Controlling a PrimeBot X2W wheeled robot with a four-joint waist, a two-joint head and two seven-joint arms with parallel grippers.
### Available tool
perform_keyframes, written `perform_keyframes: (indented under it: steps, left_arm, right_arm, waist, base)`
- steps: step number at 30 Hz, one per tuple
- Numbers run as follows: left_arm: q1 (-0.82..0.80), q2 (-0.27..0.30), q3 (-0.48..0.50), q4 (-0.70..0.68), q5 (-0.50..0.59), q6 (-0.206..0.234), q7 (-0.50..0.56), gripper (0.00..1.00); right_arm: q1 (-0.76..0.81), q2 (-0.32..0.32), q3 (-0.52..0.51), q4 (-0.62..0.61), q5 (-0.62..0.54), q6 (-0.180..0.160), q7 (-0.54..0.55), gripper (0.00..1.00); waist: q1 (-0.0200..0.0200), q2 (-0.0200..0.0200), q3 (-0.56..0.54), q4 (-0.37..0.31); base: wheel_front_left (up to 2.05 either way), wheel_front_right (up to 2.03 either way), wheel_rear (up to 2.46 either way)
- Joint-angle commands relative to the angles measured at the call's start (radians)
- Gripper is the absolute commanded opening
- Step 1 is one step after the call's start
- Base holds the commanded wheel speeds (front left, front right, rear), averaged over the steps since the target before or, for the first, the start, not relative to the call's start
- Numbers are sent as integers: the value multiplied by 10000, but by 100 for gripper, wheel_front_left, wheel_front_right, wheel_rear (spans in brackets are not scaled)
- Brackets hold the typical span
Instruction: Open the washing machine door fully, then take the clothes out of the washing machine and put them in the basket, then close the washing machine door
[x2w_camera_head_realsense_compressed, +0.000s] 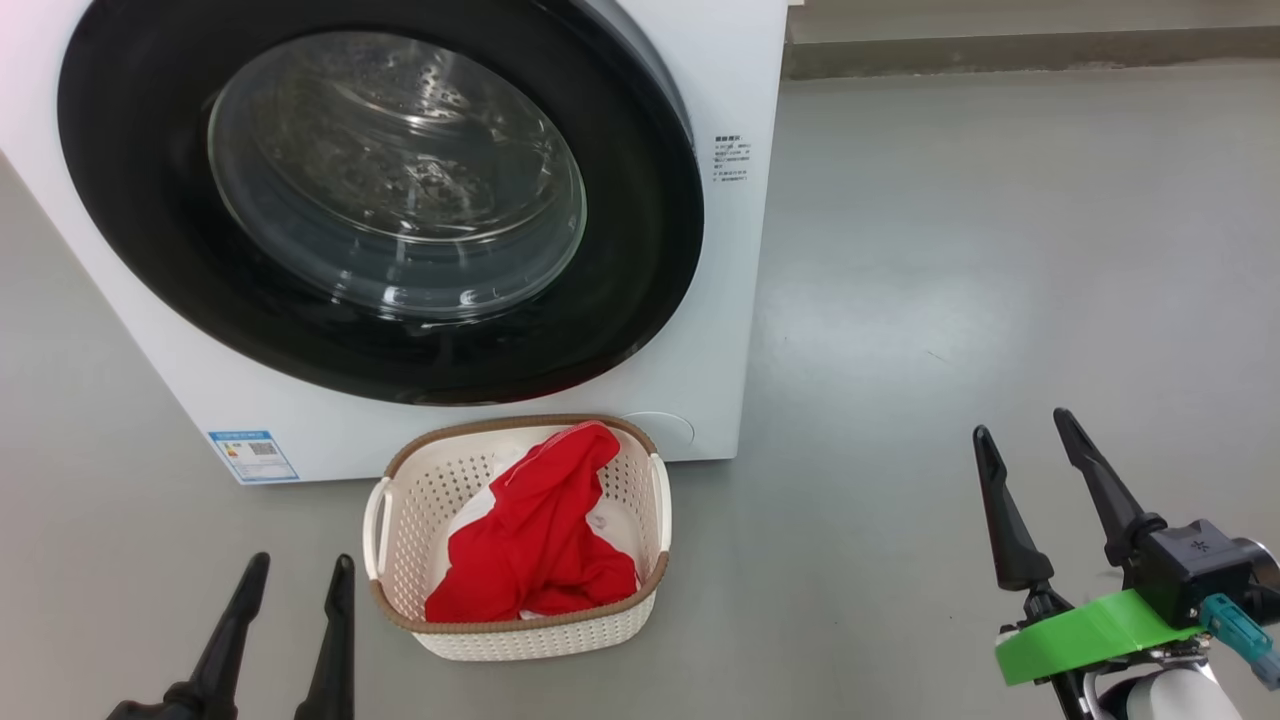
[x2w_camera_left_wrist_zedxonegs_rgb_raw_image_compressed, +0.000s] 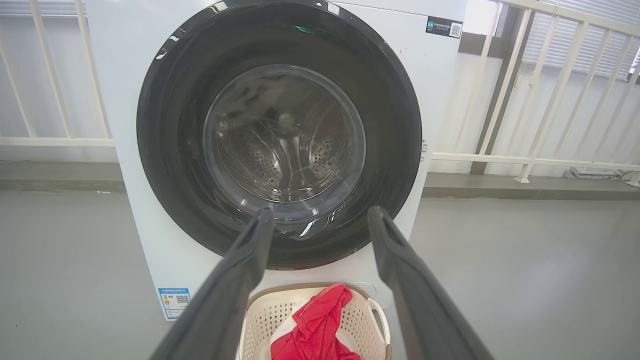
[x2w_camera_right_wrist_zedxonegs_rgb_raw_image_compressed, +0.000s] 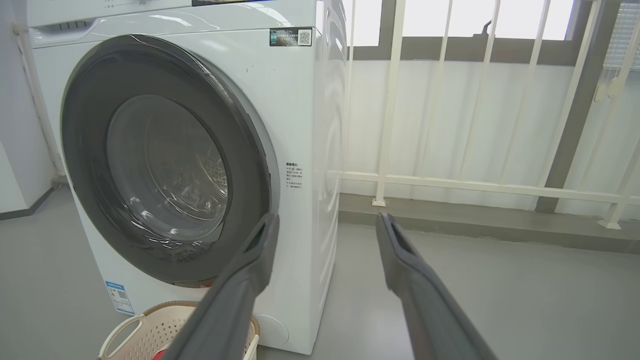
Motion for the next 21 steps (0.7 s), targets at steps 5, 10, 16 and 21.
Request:
perform_keyframes:
  steps: [5,10,16,21]
  left_arm:
    - [-325,242,245,-307,71,49,-87,100]
    - [13,-81,-86,294,13,30,18,0]
    - [-29,-216,-158,767,-314,23,111,0]
    - [-94,-233,-114,822,-849,12,250,0]
  right_arm:
    - [-74,-21,240,-307,-37,-9,-55,100]
    - [158,46,-2,302,20,2,15,0]
    - [351,173,-24,735,379,2,112,0]
    - [329,165,-50,734,957,1,259,0]
  waist:
    - [0,0,66,-30]
    - [0,0,90,-43]
    - [4,0,90,-41]
    - [13,0,78,-38]
  base:
    - [0,0,0]
    - [0,0,0]
    - [0,0,0]
    - [0,0,0]
